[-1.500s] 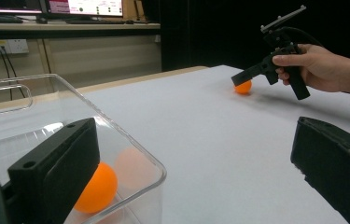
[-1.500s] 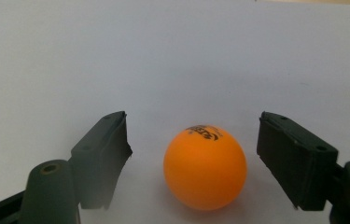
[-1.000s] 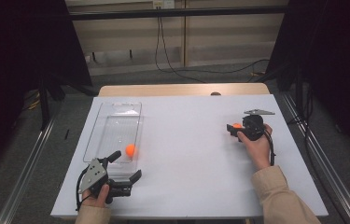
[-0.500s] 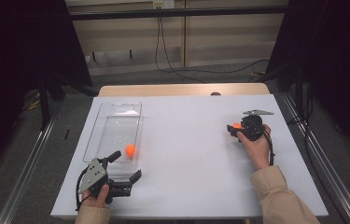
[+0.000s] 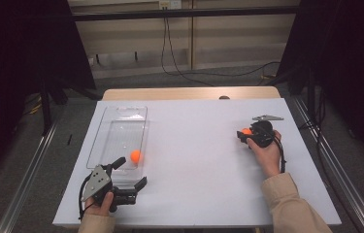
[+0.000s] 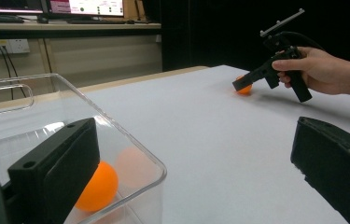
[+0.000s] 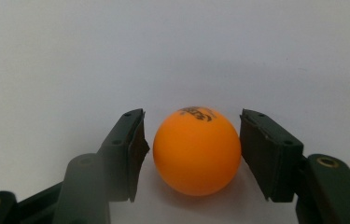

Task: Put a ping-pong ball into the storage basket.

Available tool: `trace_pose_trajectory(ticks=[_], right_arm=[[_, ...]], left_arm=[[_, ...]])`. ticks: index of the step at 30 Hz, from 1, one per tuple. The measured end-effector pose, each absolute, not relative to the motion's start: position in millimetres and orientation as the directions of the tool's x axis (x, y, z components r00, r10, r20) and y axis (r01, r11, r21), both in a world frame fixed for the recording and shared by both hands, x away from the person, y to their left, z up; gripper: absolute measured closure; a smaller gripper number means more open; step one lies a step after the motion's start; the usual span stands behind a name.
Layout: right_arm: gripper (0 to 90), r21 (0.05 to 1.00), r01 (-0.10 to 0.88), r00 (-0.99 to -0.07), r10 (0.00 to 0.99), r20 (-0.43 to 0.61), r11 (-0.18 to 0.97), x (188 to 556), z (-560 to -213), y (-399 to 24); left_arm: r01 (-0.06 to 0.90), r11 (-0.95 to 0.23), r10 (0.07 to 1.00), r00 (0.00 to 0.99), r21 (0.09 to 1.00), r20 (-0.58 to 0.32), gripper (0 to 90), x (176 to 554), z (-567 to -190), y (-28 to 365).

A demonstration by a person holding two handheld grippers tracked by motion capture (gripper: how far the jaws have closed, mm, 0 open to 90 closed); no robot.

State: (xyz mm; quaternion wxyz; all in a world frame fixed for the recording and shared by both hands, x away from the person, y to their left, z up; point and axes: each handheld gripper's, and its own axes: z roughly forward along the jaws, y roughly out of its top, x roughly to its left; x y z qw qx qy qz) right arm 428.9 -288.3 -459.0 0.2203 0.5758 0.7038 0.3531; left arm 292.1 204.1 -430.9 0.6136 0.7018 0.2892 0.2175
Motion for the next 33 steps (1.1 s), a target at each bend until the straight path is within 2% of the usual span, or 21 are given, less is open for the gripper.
trace_pose_trajectory(ticks=[13, 33], right_arm=[[49.2, 0.748, 0.655, -0.254, 0.964, 0.081, 0.11, 427.9, -461.6, -288.2], [51.2, 0.739, 0.662, -0.275, 0.958, 0.085, 0.124, 426.3, -459.6, -285.3]], left_arm=[[0.14, -0.08, 0.674, 0.737, 0.987, -0.05, 1.0, 291.9, -431.1, 204.4], [0.139, -0.081, 0.675, 0.737, 0.987, -0.048, 1.0, 291.7, -430.9, 204.3]])
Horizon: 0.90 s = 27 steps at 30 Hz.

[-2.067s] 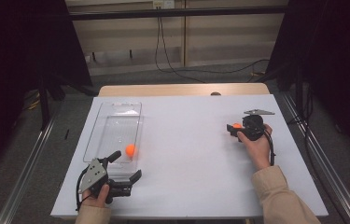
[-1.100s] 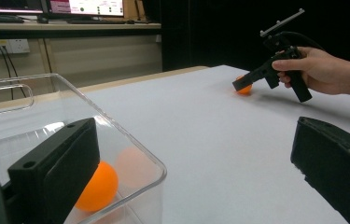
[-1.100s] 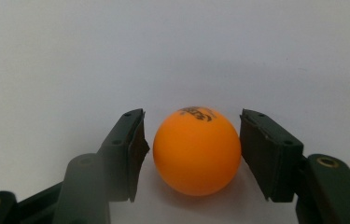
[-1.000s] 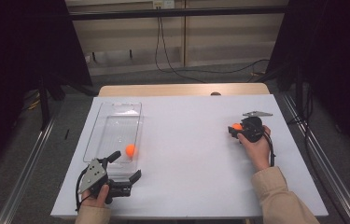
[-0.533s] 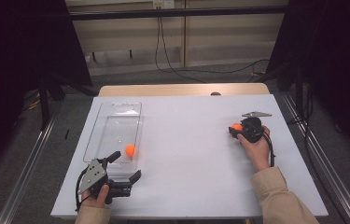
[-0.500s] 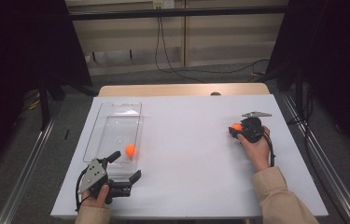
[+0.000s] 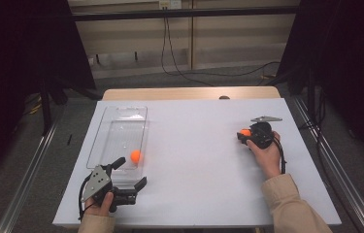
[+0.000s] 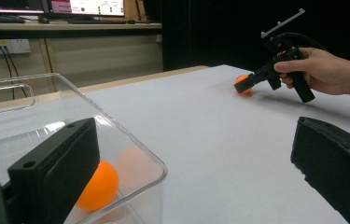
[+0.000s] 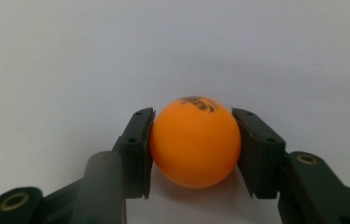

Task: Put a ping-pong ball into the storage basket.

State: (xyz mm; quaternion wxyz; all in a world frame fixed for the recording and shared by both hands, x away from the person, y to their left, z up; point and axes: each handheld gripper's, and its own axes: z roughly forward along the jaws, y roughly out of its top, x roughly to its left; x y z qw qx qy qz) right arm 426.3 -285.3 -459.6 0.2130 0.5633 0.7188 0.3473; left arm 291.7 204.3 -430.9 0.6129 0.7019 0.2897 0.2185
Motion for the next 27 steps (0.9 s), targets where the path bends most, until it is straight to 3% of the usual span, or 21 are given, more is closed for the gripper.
trace_pose_trajectory(ticks=[27], right_arm=[[51.3, 0.747, 0.638, -0.367, 0.927, 0.081, 0.187, 423, -437, -265]], left_arm=[[0.138, -0.082, 0.675, 0.737, 0.987, -0.047, 1.0, 292, -431, 204]])
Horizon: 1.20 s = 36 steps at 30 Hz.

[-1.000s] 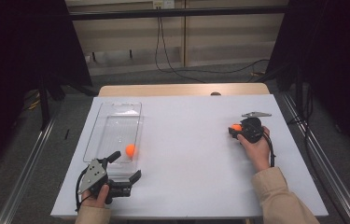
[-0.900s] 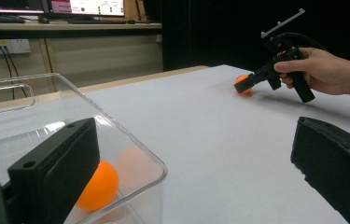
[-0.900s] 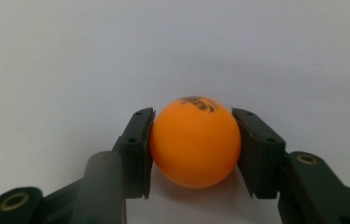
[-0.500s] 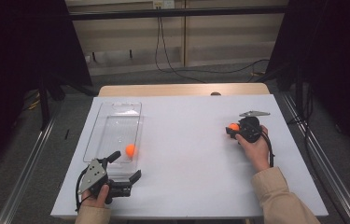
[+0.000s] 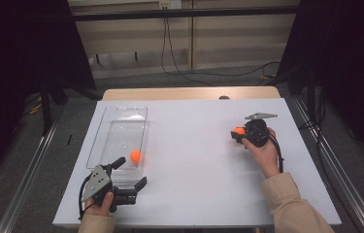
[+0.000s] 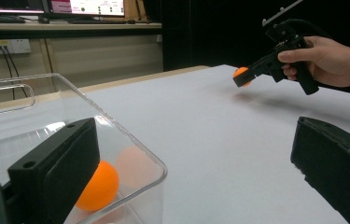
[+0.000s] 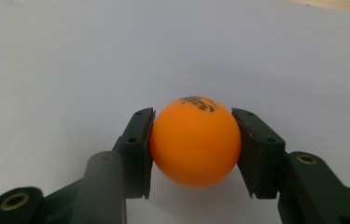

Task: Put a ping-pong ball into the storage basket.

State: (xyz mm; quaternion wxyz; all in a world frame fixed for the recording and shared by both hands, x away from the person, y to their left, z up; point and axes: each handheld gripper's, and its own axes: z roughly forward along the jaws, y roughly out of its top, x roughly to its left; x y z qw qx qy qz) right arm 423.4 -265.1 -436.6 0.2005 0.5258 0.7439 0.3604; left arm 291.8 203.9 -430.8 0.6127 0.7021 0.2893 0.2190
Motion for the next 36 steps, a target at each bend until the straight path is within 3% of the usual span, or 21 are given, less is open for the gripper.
trace_pose_trajectory(ticks=[36], right_arm=[[51.3, 0.764, 0.606, -0.458, 0.883, 0.108, 0.221, 425, -417, -230]], left_arm=[[0.14, -0.08, 0.673, 0.738, 0.987, -0.05, 1.0, 292, -431, 204]])
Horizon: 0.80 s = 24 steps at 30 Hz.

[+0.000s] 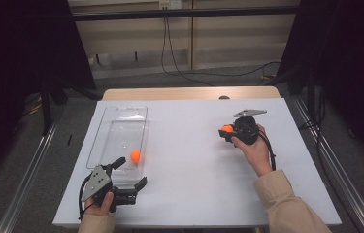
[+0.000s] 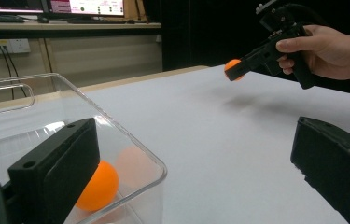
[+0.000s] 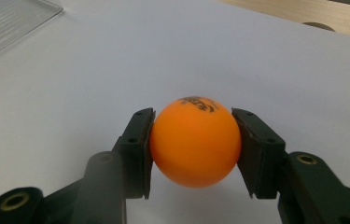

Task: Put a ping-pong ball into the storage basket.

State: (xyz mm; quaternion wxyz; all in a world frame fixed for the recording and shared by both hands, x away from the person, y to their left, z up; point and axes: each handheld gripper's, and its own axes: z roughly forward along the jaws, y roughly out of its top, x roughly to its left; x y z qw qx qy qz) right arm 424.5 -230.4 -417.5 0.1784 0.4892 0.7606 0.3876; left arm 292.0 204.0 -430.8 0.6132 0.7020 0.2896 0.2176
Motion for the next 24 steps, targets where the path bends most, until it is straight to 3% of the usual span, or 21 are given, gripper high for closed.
trace_pose_trajectory(ticks=[24], right_arm=[[51.3, 0.772, 0.586, -0.497, 0.862, 0.1, 0.248, 427, -408, -210]], left_arm=[[0.139, -0.08, 0.674, 0.737, 0.987, -0.049, 1.0, 292, -431, 204]])
